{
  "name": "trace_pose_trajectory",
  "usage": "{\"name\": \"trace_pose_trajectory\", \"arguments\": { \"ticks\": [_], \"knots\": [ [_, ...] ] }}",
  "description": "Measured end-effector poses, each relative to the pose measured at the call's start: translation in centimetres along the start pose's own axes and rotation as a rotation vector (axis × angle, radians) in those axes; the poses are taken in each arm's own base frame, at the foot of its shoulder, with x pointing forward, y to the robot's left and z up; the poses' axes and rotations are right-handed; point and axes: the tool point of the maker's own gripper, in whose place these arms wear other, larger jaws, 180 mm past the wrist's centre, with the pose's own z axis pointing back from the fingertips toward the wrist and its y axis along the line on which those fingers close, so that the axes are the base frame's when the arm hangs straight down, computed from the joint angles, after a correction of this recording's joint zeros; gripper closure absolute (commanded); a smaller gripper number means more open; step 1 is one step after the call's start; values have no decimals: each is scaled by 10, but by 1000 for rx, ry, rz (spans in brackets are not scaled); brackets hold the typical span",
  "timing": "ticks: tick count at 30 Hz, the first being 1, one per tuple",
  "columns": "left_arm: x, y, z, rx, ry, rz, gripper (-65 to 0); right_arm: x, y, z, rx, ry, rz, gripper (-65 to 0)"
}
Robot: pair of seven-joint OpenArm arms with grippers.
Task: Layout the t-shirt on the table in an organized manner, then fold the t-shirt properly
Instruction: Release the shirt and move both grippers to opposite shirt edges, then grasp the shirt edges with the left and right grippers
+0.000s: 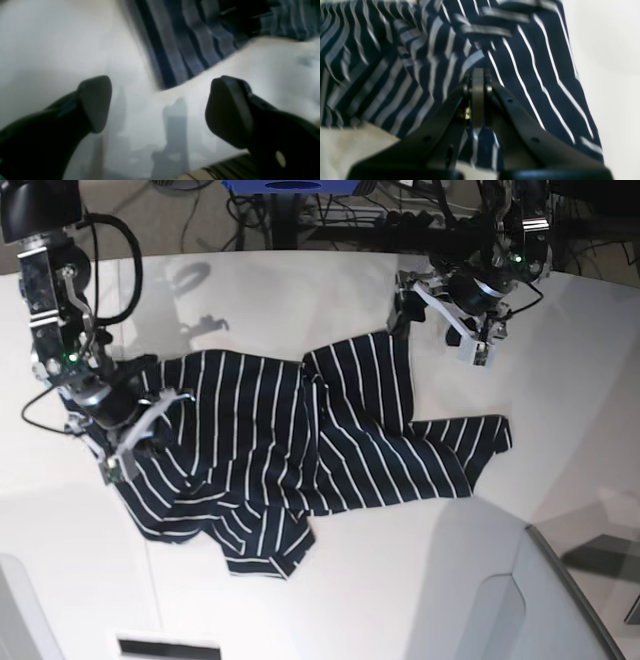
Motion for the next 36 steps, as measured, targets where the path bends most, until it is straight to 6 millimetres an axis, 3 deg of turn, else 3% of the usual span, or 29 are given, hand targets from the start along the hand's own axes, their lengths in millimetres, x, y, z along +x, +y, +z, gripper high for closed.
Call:
{"name": "trace_pose_trajectory", "arguments": {
  "ticks": [8,17,18,20,25,28,30,32,36],
  "knots": [
    [6,-7,-24,-29,-19,62,-533,-23,-6,9,-12,44,-6,-8],
    [18,-21,-48,-92,-77,156,-527,-33,-31,18,-73,51,-51,-8],
    [19,-22,-50,-93,-79,162,-507,-36,-36,18,-86,55,-64,-6],
    [19,-22,-53,-94,-81,170,-400,-43,-55,21,-135,64,-109,-6],
    [5,-22,-54,-92,-35,180,0,-50,-121,44,-325,29,-252,-9],
    [2,-24,-54,-96,-27,187,0,-55,-144,56,-393,2,-341,-20],
    [3,-23,-53,-93,-29,183,0,-59,-158,62,-434,-1,-375,-69],
    [4,-19,-51,-85,-18,164,0,-64,-164,62,-447,20,-383,-167],
    [8,11,-34,-13,4,78,0,-96,-147,60,-399,193,-424,-365]
  ]
}}
